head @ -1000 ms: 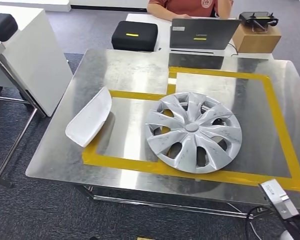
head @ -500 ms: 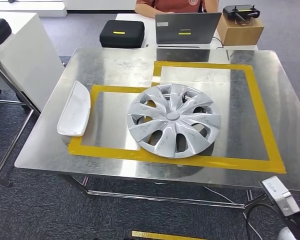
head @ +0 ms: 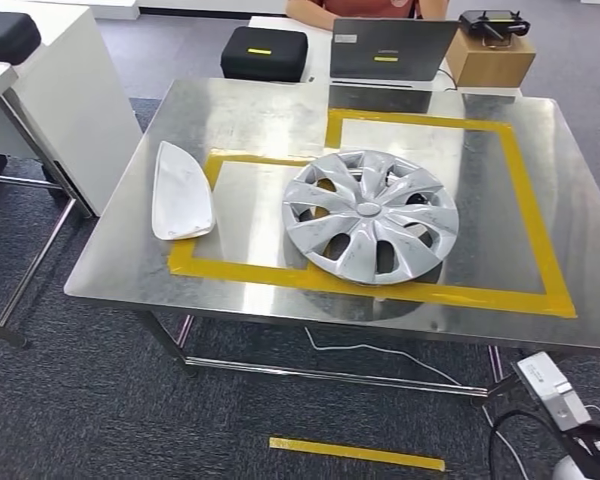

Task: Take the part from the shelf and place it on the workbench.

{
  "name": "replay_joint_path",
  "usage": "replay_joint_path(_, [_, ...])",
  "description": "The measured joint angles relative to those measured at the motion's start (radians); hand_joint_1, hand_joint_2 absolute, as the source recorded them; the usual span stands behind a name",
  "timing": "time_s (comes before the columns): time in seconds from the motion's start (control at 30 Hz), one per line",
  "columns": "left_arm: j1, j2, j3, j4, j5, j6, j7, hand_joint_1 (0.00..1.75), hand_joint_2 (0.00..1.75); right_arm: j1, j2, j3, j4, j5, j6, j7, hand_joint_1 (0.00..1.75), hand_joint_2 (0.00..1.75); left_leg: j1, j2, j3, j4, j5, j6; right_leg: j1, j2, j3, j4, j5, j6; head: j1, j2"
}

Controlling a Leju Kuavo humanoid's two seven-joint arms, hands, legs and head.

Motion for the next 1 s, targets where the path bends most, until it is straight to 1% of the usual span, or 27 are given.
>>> replay_joint_path(0.03, [0.0,-0.001,0.001,0.0,-0.003,0.0,0.002,0.0,0.0,0.001,-0.001,0.0,0.003,0.0,0.0,0.004,0.0,0.0,-0.001,0.001,-0.016,0.001,0.011,-0.001,0.0,0.0,0.021,0.001,0.018,0.0,0.0,0.0])
replay_joint_path(0.07, [0.001,-0.002,0.002,0.0,-0.004,0.0,0.004,0.0,0.0,0.001,-0.002,0.0,0.007,0.0,0.0,0.004,0.0,0.0,-0.001,0.001,-0.031,0.003,0.021,-0.003,0.0,0.0,0.058,-0.032,0.045,-0.001,0.0,0.0])
replay_joint_path(0.1, [0.0,-0.002,0.003,0.0,-0.004,0.0,0.006,0.0,0.0,0.002,-0.002,0.0,0.009,0.0,0.0,0.001,0.0,0.0,-0.001,0.001,-0.043,0.006,0.03,-0.005,0.001,-0.002,0.112,-0.095,0.065,-0.003,0.0,0.0])
replay_joint_path(0.13, [0.0,-0.003,0.004,0.0,-0.005,0.0,0.006,0.0,0.0,0.001,-0.002,0.0,0.011,0.0,0.0,-0.003,0.0,0.0,-0.002,0.001,-0.053,0.011,0.038,-0.009,0.002,-0.003,0.176,-0.175,0.07,-0.006,0.0,0.0])
replay_joint_path(0.17, [0.001,-0.004,0.004,0.0,-0.005,0.0,0.007,0.0,0.0,0.002,-0.002,0.0,0.013,0.0,0.0,-0.007,0.0,0.0,-0.003,0.0,-0.06,0.014,0.046,-0.014,0.004,-0.004,0.229,-0.247,0.063,-0.01,-0.001,0.0])
replay_joint_path(0.2, [0.001,-0.005,0.006,0.0,-0.005,0.0,0.007,0.0,0.0,0.003,-0.002,0.0,0.014,0.0,0.0,-0.01,0.0,0.0,-0.002,0.0,-0.064,0.017,0.054,-0.019,0.007,-0.004,0.263,-0.299,0.051,-0.015,-0.001,0.0])
replay_joint_path(0.23, [0.001,-0.006,0.007,0.0,-0.006,0.0,0.007,0.0,0.0,0.007,-0.002,0.0,0.016,0.0,0.0,-0.008,0.0,0.0,-0.001,0.0,-0.066,0.018,0.061,-0.025,0.01,-0.004,0.276,-0.324,0.043,-0.021,-0.002,0.0])
replay_joint_path(0.27, [0.002,-0.006,0.01,0.0,-0.007,0.0,0.007,0.0,0.0,0.013,-0.001,0.001,0.019,0.0,0.0,0.0,0.0,0.0,0.0,0.0,-0.067,0.018,0.068,-0.032,0.011,-0.004,0.271,-0.329,0.045,-0.029,-0.002,0.0])
replay_joint_path(0.3, [0.003,-0.006,0.013,0.0,-0.008,0.001,0.008,0.0,0.0,0.02,-0.002,0.003,0.023,0.0,0.0,0.014,0.0,0.0,0.003,-0.001,-0.07,0.022,0.064,-0.038,0.012,-0.006,0.263,-0.328,0.052,-0.036,-0.002,0.0])
replay_joint_path(0.33, [0.003,-0.005,0.016,0.001,-0.008,0.002,0.009,0.0,0.0,0.028,-0.001,0.008,0.029,0.0,0.0,0.032,0.0,0.0,0.005,-0.003,-0.075,0.036,0.041,-0.044,0.011,-0.008,0.256,-0.329,0.061,-0.044,-0.003,0.0])
replay_joint_path(0.37, [0.005,-0.005,0.019,0.001,-0.009,0.003,0.009,0.0,0.0,0.036,-0.001,0.014,0.038,0.0,0.0,0.054,0.0,0.0,0.007,-0.005,-0.083,0.068,0.0,-0.049,0.01,-0.01,0.247,-0.33,0.072,-0.052,-0.004,0.0])
replay_joint_path(0.43, [0.007,-0.006,0.023,0.002,-0.01,0.004,0.01,0.0,0.0,0.055,-0.001,0.032,0.078,-0.005,0.0,0.13,0.0,0.0,0.012,-0.007,-0.104,0.183,-0.106,-0.059,0.01,-0.011,0.226,-0.329,0.092,-0.06,-0.006,0.0])
replay_joint_path(0.47, [0.007,-0.006,0.025,0.002,-0.011,0.005,0.01,0.0,0.0,0.067,-0.003,0.047,0.11,-0.015,0.0,0.184,0.0,0.0,0.014,-0.008,-0.111,0.245,-0.139,-0.062,0.011,-0.011,0.215,-0.327,0.102,-0.06,-0.006,0.0])
replay_joint_path(0.5, [0.007,-0.007,0.027,0.002,-0.012,0.006,0.01,0.0,0.0,0.081,-0.008,0.066,0.148,-0.036,0.001,0.247,0.0,0.0,0.017,-0.008,-0.109,0.287,-0.147,-0.065,0.012,-0.011,0.202,-0.323,0.112,-0.059,-0.006,0.0])
replay_joint_path(0.53, [0.007,-0.008,0.029,0.002,-0.013,0.009,0.01,0.0,0.0,0.094,-0.015,0.084,0.188,-0.067,0.002,0.299,0.0,0.0,0.019,-0.008,-0.096,0.298,-0.133,-0.067,0.012,-0.012,0.189,-0.318,0.121,-0.057,-0.007,0.0])
replay_joint_path(0.57, [0.007,-0.008,0.03,0.002,-0.014,0.012,0.01,0.0,0.0,0.106,-0.023,0.1,0.227,-0.106,0.003,0.335,0.0,0.0,0.021,-0.008,-0.067,0.272,-0.106,-0.068,0.011,-0.012,0.175,-0.312,0.129,-0.054,-0.006,0.0])
replay_joint_path(0.6, [0.007,-0.008,0.032,0.002,-0.015,0.016,0.01,0.0,0.0,0.116,-0.029,0.11,0.267,-0.15,0.006,0.36,0.0,0.0,0.023,-0.009,-0.022,0.214,-0.079,-0.068,0.011,-0.011,0.16,-0.306,0.135,-0.05,-0.007,0.0])
replay_joint_path(0.63, [0.007,-0.009,0.033,0.002,-0.017,0.019,0.01,0.0,0.0,0.123,-0.034,0.115,0.312,-0.196,0.009,0.372,0.0,0.0,0.024,-0.011,0.027,0.14,-0.067,-0.067,0.011,-0.011,0.148,-0.299,0.14,-0.045,-0.007,0.0])
replay_joint_path(0.67, [0.008,-0.01,0.036,0.002,-0.019,0.022,0.011,0.0,0.0,0.128,-0.037,0.118,0.36,-0.239,0.014,0.378,0.0,0.0,0.023,-0.014,0.069,0.072,-0.066,-0.064,0.011,-0.011,0.138,-0.294,0.146,-0.039,-0.007,0.0])
replay_joint_path(0.7, [0.008,-0.011,0.039,0.002,-0.02,0.024,0.011,0.0,0.0,0.133,-0.039,0.118,0.409,-0.281,0.021,0.381,0.0,0.0,0.021,-0.017,0.095,0.025,-0.07,-0.06,0.011,-0.011,0.131,-0.29,0.152,-0.033,-0.007,0.0])
replay_joint_path(0.73, [0.008,-0.013,0.042,0.002,-0.022,0.026,0.011,0.0,0.0,0.135,-0.04,0.117,0.459,-0.317,0.03,0.38,0.0,0.0,0.019,-0.019,0.103,0.003,-0.078,-0.056,0.01,-0.012,0.124,-0.289,0.16,-0.026,-0.007,0.0])
replay_joint_path(0.8, [0.009,-0.015,0.047,0.002,-0.023,0.031,0.013,0.0,0.0,0.137,-0.042,0.109,0.559,-0.376,0.057,0.378,0.0,0.0,0.017,-0.016,0.091,-0.009,-0.068,-0.039,0.007,-0.011,0.114,-0.289,0.171,-0.013,-0.007,0.0])
replay_joint_path(0.83, [0.01,-0.016,0.049,0.002,-0.025,0.034,0.014,0.0,0.0,0.135,-0.044,0.102,0.619,-0.404,0.068,0.377,0.0,0.0,0.017,-0.014,0.082,-0.014,-0.058,-0.027,0.007,-0.01,0.105,-0.282,0.159,-0.007,-0.006,0.0])
replay_joint_path(0.87, [0.01,-0.016,0.051,0.003,-0.026,0.037,0.015,0.0,0.0,0.134,-0.046,0.092,0.682,-0.428,0.073,0.372,0.0,0.0,0.017,-0.011,0.07,-0.019,-0.046,-0.015,0.006,-0.008,0.092,-0.26,0.129,-0.004,-0.003,0.0])
replay_joint_path(0.9, [0.01,-0.017,0.052,0.003,-0.028,0.039,0.016,0.0,0.0,0.131,-0.048,0.083,0.744,-0.45,0.073,0.364,0.0,0.0,0.017,-0.009,0.059,-0.022,-0.033,-0.005,0.006,-0.006,0.076,-0.219,0.086,-0.002,-0.001,0.0])
replay_joint_path(0.97, [0.01,-0.018,0.053,0.003,-0.032,0.041,0.016,0.0,0.0,0.12,-0.051,0.064,0.867,-0.486,0.06,0.336,0.0,0.0,0.011,-0.008,0.03,-0.022,-0.01,0.003,0.006,-0.004,0.042,-0.093,-0.004,0.001,0.002,0.0])
replay_joint_path(1.0, [0.011,-0.018,0.054,0.003,-0.034,0.041,0.016,0.0,0.0,0.108,-0.052,0.051,0.937,-0.505,0.055,0.321,0.0,0.0,0.007,-0.007,0.014,-0.021,0.002,0.004,0.006,-0.003,0.034,-0.038,-0.024,0.002,0.003,0.0])
